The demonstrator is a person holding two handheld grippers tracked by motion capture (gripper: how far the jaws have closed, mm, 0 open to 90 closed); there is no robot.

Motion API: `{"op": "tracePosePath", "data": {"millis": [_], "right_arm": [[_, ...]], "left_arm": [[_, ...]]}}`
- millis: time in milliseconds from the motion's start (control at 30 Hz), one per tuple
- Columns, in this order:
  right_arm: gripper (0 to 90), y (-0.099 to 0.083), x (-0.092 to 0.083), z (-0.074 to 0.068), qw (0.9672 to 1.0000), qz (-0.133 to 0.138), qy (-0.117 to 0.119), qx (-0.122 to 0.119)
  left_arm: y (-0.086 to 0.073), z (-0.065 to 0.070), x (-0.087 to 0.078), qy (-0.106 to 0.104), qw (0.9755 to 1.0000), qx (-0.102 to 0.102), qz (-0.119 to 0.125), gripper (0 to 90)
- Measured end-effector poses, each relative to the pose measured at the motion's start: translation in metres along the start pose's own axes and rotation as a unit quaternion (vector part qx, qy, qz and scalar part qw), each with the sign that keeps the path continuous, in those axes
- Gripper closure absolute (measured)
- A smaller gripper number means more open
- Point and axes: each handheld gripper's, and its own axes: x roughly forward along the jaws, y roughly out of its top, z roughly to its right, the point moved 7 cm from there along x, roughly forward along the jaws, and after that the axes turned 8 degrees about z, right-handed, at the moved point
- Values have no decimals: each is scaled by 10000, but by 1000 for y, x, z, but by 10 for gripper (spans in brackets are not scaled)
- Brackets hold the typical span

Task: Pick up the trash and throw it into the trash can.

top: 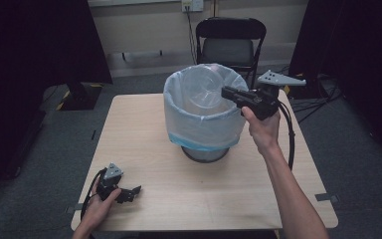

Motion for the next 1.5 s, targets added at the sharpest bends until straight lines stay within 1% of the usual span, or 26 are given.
{"op": "tracePosePath", "data": {"millis": [33,67,100,133,167,200,233,300,367,400,500,600,633,667,733,800,900,967,1000,1067,1167,1233,1267,1300,1433,1500], "right_arm": [[846,-1,1,1,10000,-39,-3,6],[843,-3,4,4,9999,-132,-59,-59],[843,-3,4,4,9999,-132,-59,-59],[840,-4,6,5,9998,-184,-24,-44],[832,-5,8,6,9997,-216,61,27],[820,-5,8,7,9997,-234,50,41],[754,-4,9,8,9997,-238,33,76],[737,-4,10,9,9997,-244,-2,49],[674,-5,10,11,9996,-269,-104,63],[631,-5,10,12,9995,-280,-135,81],[544,-7,10,15,9992,-305,-223,100],[458,-6,9,15,9991,-286,-312,17],[399,-6,9,15,9989,-280,-377,-23],[399,-6,9,15,9989,-280,-377,-23],[353,-6,9,15,9987,-286,-410,-55],[343,-7,8,15,9986,-309,-417,-91],[319,-8,5,15,9986,-289,-441,-10],[306,-9,3,15,9982,-292,-519,-92],[278,-10,0,14,9981,-301,-527,-136],[261,-10,-1,13,9979,-323,-533,-148],[251,-12,-7,12,9977,-365,-548,-153],[244,-12,-12,11,9983,-326,-473,-68],[231,-12,-16,11,9985,-278,-469,-5],[218,-12,-19,11,9985,-260,-484,4],[158,-14,-30,9,9980,-269,-574,-35],[142,-18,-37,10,9966,-377,-732,-55]], "left_arm": [[0,0,0,2,10000,-1,-2,0],[0,0,0,1,10000,1,-1,0],[0,0,0,2,10000,0,0,0],[0,0,0,-1,10000,1,0,0],[0,0,0,-1,10000,-1,0,0],[0,0,0,5,10000,-1,-4,0],[0,0,0,1,10000,-1,-1,0],[0,0,0,1,10000,2,-1,0],[0,0,0,3,10000,0,-4,0],[0,0,0,-2,10000,2,0,0],[0,0,0,-5,10000,5,-2,0],[0,0,0,-4,10000,1,1,0],[0,0,0,-5,10000,1,1,0],[0,0,0,-4,10000,2,1,0],[0,0,0,-5,10000,4,0,0],[0,0,0,-6,10000,2,0,0],[0,0,0,-5,10000,5,-1,0],[0,0,0,-6,10000,4,1,0],[0,0,0,-7,10000,6,0,0],[0,0,0,-5,10000,7,0,0],[0,0,0,-6,10000,4,0,0],[0,0,0,-6,10000,5,-1,0],[0,0,0,-5,10000,5,0,0],[0,0,0,-6,10000,6,-2,0],[0,0,0,-6,10000,6,0,0],[0,0,0,-5,10000,3,0,0]]}}
